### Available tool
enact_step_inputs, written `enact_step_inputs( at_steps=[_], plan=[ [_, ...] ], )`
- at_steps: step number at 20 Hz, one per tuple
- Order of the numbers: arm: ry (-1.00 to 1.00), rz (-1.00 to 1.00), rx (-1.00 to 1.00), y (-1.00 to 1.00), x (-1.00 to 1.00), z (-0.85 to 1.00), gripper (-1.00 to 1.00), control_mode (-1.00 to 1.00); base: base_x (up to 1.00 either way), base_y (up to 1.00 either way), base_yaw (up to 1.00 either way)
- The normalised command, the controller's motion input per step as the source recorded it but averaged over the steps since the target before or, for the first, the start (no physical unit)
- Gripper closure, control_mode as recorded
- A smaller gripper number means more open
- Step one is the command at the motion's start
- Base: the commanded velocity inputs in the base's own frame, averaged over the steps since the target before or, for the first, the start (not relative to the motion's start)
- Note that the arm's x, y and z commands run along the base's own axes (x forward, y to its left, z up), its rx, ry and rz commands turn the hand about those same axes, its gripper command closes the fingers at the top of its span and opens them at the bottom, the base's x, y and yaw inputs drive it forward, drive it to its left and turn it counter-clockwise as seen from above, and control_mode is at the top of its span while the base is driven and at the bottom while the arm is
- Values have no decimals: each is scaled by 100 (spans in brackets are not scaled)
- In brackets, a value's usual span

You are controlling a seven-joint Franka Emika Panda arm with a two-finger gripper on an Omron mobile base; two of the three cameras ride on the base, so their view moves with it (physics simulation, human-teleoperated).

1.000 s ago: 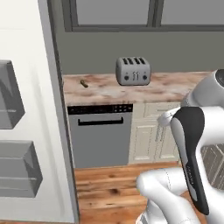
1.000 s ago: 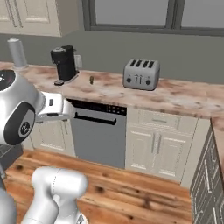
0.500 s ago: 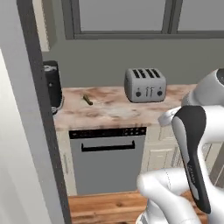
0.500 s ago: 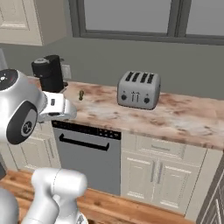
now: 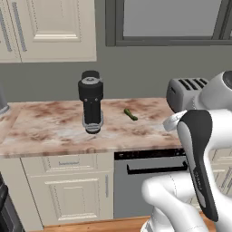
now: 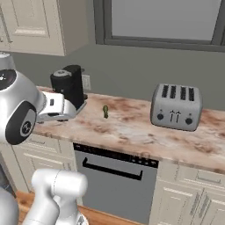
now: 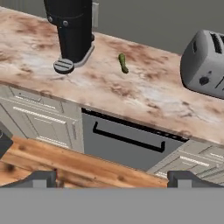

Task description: Place the liquor on the top shelf of the fridge to keep it out of children's reach, and place the mango and squash on lower shelves for easy access.

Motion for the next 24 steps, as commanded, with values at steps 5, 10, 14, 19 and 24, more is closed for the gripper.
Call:
enact_step_inputs(
  at_steps=[5,10,14,19,24],
  plan=[
    [0,0,0,0,0,0,-100,100,67,16,0],
    [0,0,0,0,0,0,-100,100,57,-1,1],
    [0,0,0,0,0,0,-100,100,39,-2,3],
    [0,0,0,0,0,0,-100,100,25,-1,4],
    [4,0,0,-12,38,-34,-100,-100,0,0,0]
  ],
)
